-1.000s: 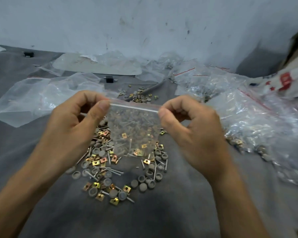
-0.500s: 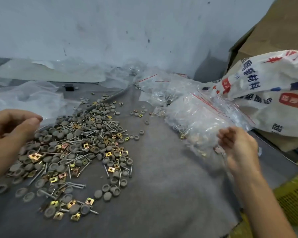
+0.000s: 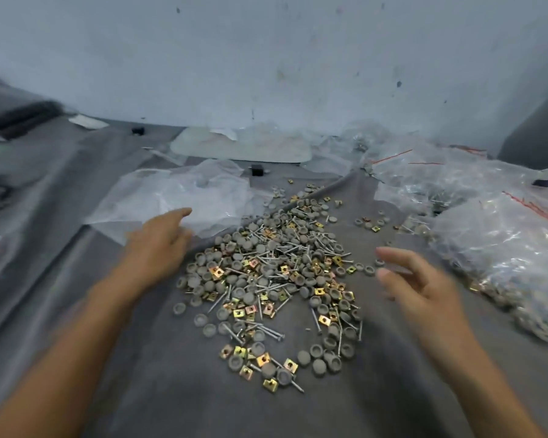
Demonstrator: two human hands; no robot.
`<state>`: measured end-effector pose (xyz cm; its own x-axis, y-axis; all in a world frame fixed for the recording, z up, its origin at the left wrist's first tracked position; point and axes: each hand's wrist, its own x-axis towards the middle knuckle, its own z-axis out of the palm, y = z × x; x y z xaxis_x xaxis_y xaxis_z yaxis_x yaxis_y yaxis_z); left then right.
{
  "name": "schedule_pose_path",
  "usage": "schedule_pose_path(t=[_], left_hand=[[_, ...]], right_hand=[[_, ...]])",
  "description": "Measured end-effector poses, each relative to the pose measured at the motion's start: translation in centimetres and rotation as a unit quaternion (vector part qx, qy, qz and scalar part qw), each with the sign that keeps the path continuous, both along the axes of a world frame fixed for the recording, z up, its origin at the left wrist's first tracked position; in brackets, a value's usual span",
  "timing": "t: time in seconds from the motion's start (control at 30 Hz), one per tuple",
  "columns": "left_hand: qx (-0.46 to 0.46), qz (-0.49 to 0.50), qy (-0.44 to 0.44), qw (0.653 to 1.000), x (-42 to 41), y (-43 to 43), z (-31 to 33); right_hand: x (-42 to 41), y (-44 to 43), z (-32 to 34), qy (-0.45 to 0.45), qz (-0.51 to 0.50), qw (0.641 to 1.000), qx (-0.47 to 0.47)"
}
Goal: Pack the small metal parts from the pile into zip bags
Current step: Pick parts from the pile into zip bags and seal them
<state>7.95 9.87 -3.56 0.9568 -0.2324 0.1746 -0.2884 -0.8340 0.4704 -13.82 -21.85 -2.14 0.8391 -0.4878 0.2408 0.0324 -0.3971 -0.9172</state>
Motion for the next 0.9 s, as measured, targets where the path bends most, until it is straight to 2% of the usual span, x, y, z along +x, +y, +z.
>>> schedule_pose_path(t=[0.1,0.27,0.4,0.6,0.9], left_hand=[[0.076,-0.010,0.053,0.996,0.2,-0.3,-1.0],[0.091,-0.009,-0.059,0.994,1.3,-0.7,-1.9],[0.105,-0.012,0.009,0.994,2.4,-1.2,-2.6],[0.134,0.031,-0.100,0.985,2.1,-1.4,-2.7],[-0.009,0.028,-0.136,0.990,1.7,0.2,-1.4]], right_hand=[[2.9,2.8,-0.4,0.028,0.077,0.997,-0.011],[4.4,3.7,-1.9,0.052,0.114,0.989,-0.073],[3.6,3.6,-2.4,0.044,0.124,0.986,-0.103],[2.9,3.8,-2.5,0.031,0.124,0.988,-0.085],[3.3,4.1,-2.1,0.020,0.123,0.990,-0.072]])
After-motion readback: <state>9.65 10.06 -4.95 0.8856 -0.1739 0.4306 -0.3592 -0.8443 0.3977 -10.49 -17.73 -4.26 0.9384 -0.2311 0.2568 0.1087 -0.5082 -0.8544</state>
